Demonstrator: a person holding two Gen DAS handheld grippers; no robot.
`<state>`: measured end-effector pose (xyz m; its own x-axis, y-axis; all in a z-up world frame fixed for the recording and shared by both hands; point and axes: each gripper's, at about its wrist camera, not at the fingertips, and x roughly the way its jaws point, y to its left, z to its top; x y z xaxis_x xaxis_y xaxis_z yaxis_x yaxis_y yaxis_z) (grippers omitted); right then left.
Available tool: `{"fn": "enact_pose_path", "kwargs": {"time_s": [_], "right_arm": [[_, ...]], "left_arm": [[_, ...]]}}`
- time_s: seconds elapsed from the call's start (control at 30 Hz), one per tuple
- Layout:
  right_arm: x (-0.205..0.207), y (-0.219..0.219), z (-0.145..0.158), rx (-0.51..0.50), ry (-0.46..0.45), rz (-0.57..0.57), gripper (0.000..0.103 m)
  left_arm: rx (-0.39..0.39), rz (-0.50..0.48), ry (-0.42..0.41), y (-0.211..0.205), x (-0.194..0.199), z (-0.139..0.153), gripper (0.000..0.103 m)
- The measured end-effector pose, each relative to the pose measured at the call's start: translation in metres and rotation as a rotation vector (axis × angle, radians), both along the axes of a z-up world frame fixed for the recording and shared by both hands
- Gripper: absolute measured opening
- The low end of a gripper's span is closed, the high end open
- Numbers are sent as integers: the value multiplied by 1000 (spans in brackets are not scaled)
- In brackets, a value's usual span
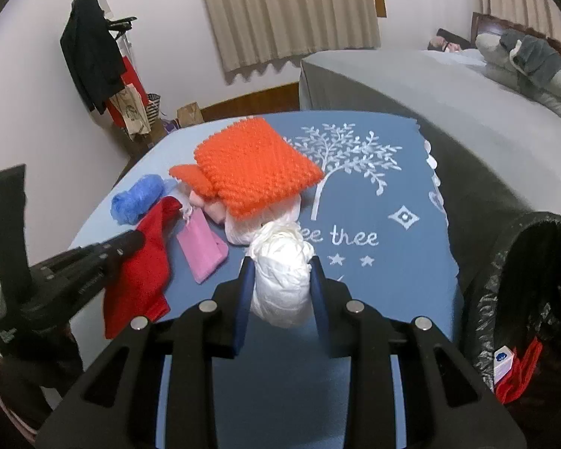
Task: Collect trash
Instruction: 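Grasp the second red glove with the left gripper while the right holds the tissue, then carry the red glove and tissue ball over the bin and release both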
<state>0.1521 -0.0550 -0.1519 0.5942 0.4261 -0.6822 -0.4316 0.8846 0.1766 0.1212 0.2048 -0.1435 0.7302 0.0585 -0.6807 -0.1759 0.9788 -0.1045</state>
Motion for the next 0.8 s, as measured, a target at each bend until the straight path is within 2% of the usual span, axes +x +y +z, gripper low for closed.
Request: {"fn": "enact_pose_path", "kwargs": {"time_s": [0.4, 0.8], "right_arm": [[-5, -14, 32, 37, -62, -17, 29], [-13, -54, 60, 59, -119, -85, 29]], "left_arm": [[3, -43, -127, -19, -11, 61, 6], [-2, -146, -182, -69, -9, 90, 6]]}}
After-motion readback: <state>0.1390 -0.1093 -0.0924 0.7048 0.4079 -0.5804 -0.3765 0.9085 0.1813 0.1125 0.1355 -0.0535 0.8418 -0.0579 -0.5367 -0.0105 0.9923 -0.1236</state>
